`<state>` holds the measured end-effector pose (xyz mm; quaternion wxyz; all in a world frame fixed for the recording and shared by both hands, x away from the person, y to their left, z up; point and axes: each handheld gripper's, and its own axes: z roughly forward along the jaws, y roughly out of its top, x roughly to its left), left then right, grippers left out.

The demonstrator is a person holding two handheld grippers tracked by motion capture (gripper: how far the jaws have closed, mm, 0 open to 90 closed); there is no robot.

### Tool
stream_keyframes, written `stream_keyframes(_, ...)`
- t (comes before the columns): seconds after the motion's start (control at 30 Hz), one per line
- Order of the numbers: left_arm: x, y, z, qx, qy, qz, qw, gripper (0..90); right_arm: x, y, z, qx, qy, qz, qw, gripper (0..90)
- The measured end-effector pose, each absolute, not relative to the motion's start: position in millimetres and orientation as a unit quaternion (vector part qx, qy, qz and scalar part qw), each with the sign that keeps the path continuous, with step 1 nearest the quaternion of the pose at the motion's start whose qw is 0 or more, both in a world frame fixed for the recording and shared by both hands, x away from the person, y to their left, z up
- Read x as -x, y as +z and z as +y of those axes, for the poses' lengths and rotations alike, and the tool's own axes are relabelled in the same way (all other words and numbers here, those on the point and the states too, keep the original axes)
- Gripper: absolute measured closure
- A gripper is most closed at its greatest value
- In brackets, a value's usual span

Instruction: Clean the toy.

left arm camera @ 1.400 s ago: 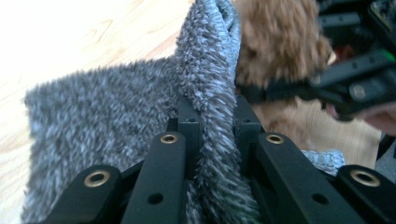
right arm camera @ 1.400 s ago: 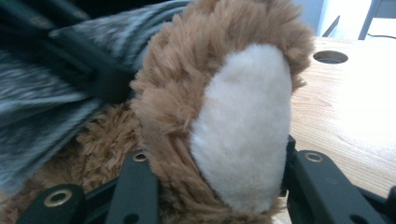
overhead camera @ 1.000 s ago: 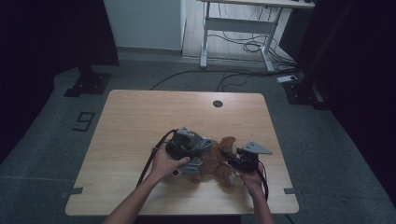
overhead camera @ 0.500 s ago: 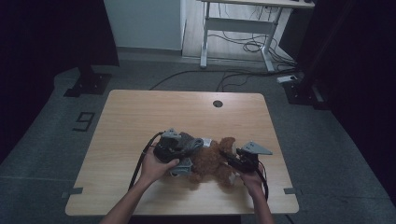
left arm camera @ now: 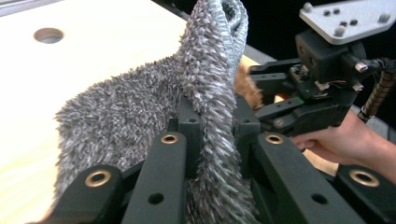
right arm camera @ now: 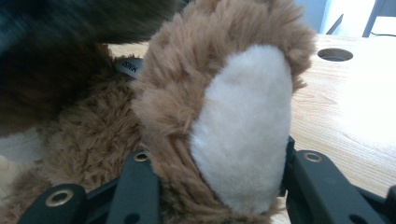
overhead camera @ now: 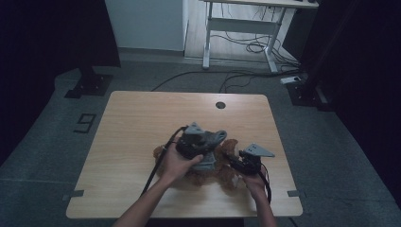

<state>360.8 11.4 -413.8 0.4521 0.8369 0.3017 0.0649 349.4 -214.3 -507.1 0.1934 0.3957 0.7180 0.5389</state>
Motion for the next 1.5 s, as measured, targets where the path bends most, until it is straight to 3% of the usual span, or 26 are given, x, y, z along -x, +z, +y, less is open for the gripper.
stream_keyframes(0.17, -372.8, -447.8, -6.0, -0.848, 0.075, 0.325, 0.413, 78.7, -347.3, -507.1, -214.3, -0.394, 0.537, 0.718, 0.200, 60.4)
stream_keyframes(0.33, -368.8, -447.8, 8.6, -0.849, 0.092, 0.326, 0.405, 79.0, -347.7, -507.1, -213.4, -0.391, 0.538, 0.719, 0.200, 60.4)
stream_keyframes(0.53, -364.2, -445.4, 52.3, -0.841, 0.121, 0.352, 0.393, 79.1, -347.3, -507.7, -215.6, -0.391, 0.541, 0.718, 0.198, 60.4)
stream_keyframes(0.63, -363.2, -443.4, 78.9, -0.824, 0.103, 0.369, 0.417, 79.1, -347.9, -508.4, -215.1, -0.389, 0.545, 0.718, 0.192, 60.4)
stream_keyframes(0.77, -358.6, -432.3, 103.0, -0.816, 0.146, 0.381, 0.410, 79.0, -347.8, -508.6, -215.5, -0.389, 0.543, 0.719, 0.194, 60.4)
stream_keyframes(0.9, -361.3, -433.0, 119.2, -0.810, 0.122, 0.391, 0.419, 78.9, -348.6, -509.8, -215.8, -0.393, 0.544, 0.716, 0.193, 60.6)
stream_keyframes(1.07, -358.6, -420.2, 94.9, -0.813, 0.128, 0.365, 0.435, 78.7, -348.7, -509.6, -211.4, -0.387, 0.538, 0.721, 0.204, 60.8)
stream_keyframes(1.27, -358.3, -402.9, 34.8, -0.835, 0.118, 0.315, 0.435, 78.6, -347.9, -508.8, -211.7, -0.384, 0.538, 0.721, 0.207, 60.8)
stream_keyframes(1.5, -375.6, -437.2, -2.7, -0.859, 0.091, 0.320, 0.388, 78.6, -346.5, -507.2, -212.7, -0.382, 0.538, 0.721, 0.209, 60.8)
